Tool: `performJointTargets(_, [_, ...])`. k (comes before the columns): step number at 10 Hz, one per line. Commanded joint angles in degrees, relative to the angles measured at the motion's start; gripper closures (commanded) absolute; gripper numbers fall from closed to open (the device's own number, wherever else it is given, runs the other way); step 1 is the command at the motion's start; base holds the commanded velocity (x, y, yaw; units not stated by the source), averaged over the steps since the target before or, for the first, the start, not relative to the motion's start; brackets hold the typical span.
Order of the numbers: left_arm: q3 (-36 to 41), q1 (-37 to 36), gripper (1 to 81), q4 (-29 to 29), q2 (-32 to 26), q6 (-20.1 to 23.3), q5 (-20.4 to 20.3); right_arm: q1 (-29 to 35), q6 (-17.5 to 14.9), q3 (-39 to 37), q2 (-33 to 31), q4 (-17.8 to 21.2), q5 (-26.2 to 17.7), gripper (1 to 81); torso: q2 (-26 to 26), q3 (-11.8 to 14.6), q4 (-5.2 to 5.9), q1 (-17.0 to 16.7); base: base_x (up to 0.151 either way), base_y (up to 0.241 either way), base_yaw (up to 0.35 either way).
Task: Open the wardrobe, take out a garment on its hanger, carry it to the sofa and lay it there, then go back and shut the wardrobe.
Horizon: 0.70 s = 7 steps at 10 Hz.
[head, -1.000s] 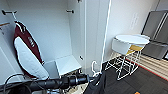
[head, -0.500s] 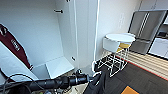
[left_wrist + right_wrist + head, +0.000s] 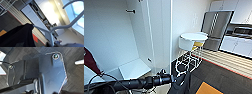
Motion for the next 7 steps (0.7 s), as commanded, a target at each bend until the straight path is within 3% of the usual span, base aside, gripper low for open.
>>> performJointTargets(1, [2.6,-9.0,81.1,0.7,0.0,-0.1,-2.8,2.0,-0.2,0.0,-0.2,0.3,-2.9,1.0,0.0,0.0,0.0,0.0,0.0,0.0,-0.258])
performJointTargets(7, [3.0,-9.0,81.1,0.8,0.0,0.1,-2.8,2.0,-0.2,0.1,-0.1,0.4,-2.9,1.0,0.0,0.0,0.0,0.0,0.0,0.0,-0.246])
